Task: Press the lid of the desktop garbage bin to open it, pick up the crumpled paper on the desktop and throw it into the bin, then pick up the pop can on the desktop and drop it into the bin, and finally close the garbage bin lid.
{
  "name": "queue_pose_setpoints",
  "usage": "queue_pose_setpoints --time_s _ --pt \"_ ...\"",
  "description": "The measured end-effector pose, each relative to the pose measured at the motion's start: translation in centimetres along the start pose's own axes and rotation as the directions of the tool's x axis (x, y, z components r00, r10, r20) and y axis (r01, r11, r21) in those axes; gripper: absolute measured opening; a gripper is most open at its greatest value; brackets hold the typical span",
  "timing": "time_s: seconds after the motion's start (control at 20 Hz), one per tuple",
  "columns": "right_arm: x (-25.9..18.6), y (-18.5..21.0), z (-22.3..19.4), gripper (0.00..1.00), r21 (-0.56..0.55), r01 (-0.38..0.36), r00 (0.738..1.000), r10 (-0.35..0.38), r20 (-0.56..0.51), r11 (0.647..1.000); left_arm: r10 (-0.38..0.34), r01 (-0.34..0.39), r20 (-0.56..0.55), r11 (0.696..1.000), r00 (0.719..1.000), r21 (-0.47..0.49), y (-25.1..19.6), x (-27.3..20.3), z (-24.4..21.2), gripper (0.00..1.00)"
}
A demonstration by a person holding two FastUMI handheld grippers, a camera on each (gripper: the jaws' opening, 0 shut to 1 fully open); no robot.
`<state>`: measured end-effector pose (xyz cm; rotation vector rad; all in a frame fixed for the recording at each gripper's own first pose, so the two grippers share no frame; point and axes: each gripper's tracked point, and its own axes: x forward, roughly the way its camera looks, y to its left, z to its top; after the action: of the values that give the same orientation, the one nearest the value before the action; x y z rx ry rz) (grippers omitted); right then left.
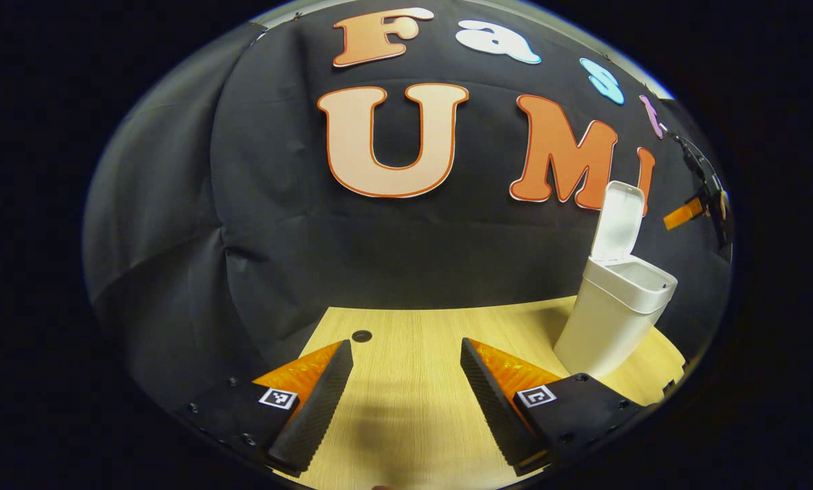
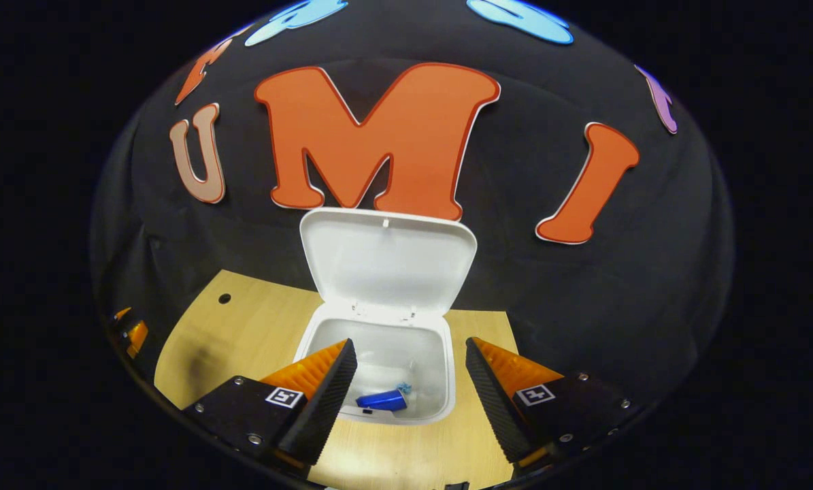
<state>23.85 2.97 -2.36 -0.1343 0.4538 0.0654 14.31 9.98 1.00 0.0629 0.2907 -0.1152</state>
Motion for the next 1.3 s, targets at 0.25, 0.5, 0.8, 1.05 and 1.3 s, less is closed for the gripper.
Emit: queue_pose_setpoints --time_s 0.25,0.5,0.8,1.05,1.3 --pt "-0.7 -0.7 5.8 0.98 -0.057 0.045 0.998 -0.042 0.056 0.997 -0.009 0.009 0.001 1.000 1.000 0.003 -0.5 0.5 0.2 1.00" --pt "0.5 0.8 9.9 0.98 -0.051 0.024 0.997 -0.020 0.074 0.998 -0.011 0.011 -0.001 1.000 1.000 0.004 -0.8 1.2 0.2 1.00" --pt "4.0 1.6 13.1 0.98 -0.005 0.007 0.998 -0.006 0.061 1.000 0.005 -0.005 -0.006 1.000 1.000 0.009 -0.5 1.9 0.2 1.00" --pt "7.7 0.1 12.4 0.98 0.035 0.046 0.999 -0.046 -0.012 0.998 0.015 -0.015 -0.014 1.000 1.000 0.008 -0.1 2.2 0.0 1.00" --pt "9.4 -0.4 9.8 0.98 0.021 0.059 0.994 -0.057 -0.094 0.998 0.024 -0.024 -0.031 1.000 0.999 0.001 0.4 2.6 -0.7 1.00"
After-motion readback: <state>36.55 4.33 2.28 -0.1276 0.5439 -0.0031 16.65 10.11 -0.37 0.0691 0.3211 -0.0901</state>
